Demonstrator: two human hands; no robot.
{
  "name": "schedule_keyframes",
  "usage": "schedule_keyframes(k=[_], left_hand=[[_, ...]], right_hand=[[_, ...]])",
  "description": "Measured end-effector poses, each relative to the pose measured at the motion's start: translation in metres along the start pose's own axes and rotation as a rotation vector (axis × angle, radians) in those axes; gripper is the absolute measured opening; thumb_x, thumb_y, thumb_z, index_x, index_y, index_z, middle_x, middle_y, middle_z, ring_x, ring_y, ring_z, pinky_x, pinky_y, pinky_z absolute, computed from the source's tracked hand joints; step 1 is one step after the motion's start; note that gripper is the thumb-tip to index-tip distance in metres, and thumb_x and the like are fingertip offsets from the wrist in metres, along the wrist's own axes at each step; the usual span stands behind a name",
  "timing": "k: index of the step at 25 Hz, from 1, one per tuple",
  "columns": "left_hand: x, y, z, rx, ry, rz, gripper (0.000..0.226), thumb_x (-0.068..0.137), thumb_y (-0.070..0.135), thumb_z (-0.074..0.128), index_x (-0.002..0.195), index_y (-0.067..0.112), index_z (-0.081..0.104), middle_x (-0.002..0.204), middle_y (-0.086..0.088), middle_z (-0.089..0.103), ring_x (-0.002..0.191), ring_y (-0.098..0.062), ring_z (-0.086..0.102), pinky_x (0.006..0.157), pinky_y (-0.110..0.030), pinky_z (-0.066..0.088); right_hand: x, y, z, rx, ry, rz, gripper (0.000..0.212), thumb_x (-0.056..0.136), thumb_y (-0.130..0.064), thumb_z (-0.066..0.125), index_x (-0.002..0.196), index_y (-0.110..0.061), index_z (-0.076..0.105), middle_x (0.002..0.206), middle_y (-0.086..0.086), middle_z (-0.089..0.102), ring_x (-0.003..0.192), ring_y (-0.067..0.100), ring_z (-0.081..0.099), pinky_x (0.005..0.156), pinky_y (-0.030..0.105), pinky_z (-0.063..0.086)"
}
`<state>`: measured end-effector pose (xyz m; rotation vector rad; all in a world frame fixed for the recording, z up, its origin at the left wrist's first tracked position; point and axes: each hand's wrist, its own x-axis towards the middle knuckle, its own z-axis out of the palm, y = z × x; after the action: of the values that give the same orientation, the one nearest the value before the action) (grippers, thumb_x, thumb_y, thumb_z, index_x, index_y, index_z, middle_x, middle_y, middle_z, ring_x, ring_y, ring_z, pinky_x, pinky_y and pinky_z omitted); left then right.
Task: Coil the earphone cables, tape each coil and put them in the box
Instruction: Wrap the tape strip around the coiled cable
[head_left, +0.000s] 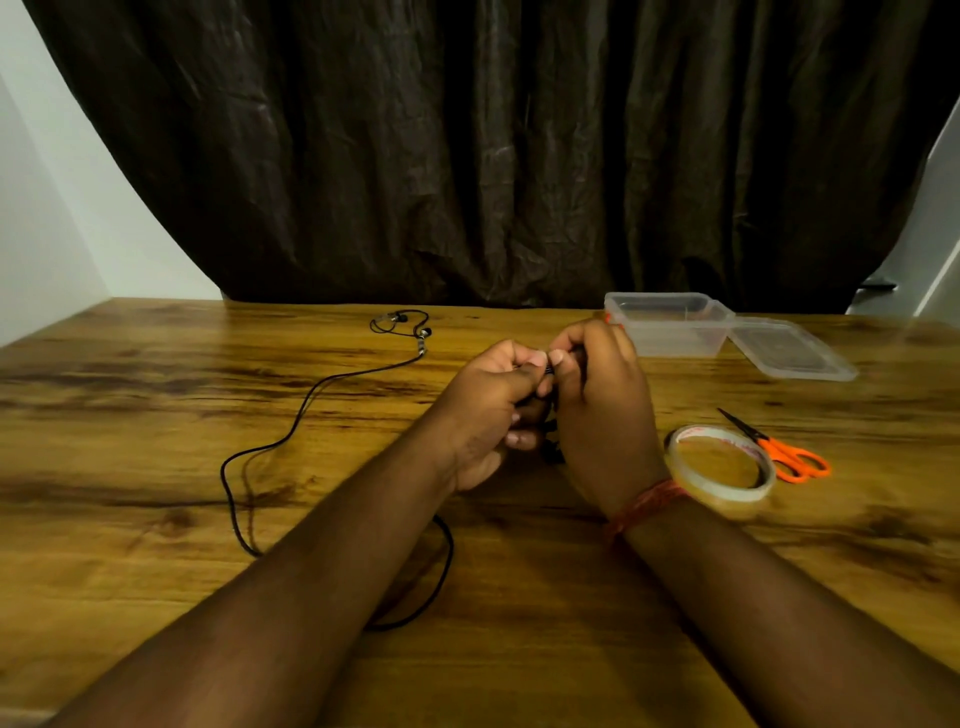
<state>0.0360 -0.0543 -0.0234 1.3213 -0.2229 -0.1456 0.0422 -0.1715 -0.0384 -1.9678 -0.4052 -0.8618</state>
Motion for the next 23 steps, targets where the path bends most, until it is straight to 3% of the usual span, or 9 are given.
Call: schedule_keyframes(k=[5,9,14,20,23], left_hand=[[-0.001,0.0,0.002,-0.035,-0.046,-0.003,0.014,0.101,0.015,0.045,0.098,0.018,0.058,0.067,0.008,0.059,0.049,-0.003,0.044,0.039,-0.017,0.034],[0.002,-0.002,0.003,-0.046,0.007,0.011,0.014,0.1,0.009,0.045,0.097,0.014,0.057,0.071,0.004,0.057,0.047,-0.002,0.039,0.037,-0.017,0.031],[0.005,0.0,0.001,-0.05,0.11,0.025,0.019,0.097,-0.001,0.038,0.108,0.011,0.049,0.069,0.001,0.054,0.043,-0.003,0.032,0.035,-0.016,0.024],[0.005,0.0,0.003,-0.027,0.108,0.049,0.016,0.099,-0.002,0.039,0.095,0.013,0.045,0.068,0.0,0.052,0.041,-0.002,0.034,0.036,-0.015,0.024],[0.003,0.0,0.003,-0.017,0.103,0.068,0.018,0.1,-0.001,0.038,0.091,0.012,0.045,0.07,-0.001,0.051,0.04,-0.001,0.036,0.036,-0.016,0.026]], right_hand=[[0.006,0.004,-0.004,0.025,0.085,0.048,0.017,0.094,-0.005,0.049,0.09,-0.021,0.053,0.094,-0.004,0.05,0.084,0.005,0.048,0.069,0.007,0.036],[0.008,0.008,-0.009,-0.069,0.015,-0.019,0.011,0.094,-0.008,0.053,0.092,-0.018,0.056,0.095,-0.003,0.051,0.082,0.004,0.045,0.071,0.007,0.035],[0.013,0.011,-0.022,-0.391,0.023,-0.22,0.007,0.093,-0.017,0.057,0.095,-0.014,0.062,0.094,0.001,0.057,0.09,0.017,0.049,0.075,0.021,0.03],[0.009,0.002,-0.022,-0.539,-0.067,-0.362,0.015,0.094,-0.022,0.054,0.097,-0.014,0.067,0.093,0.004,0.06,0.091,0.024,0.052,0.078,0.038,0.046],[0.01,0.002,-0.022,-0.602,-0.121,-0.382,0.018,0.095,-0.025,0.052,0.096,-0.015,0.068,0.091,0.004,0.059,0.089,0.025,0.052,0.077,0.042,0.047]])
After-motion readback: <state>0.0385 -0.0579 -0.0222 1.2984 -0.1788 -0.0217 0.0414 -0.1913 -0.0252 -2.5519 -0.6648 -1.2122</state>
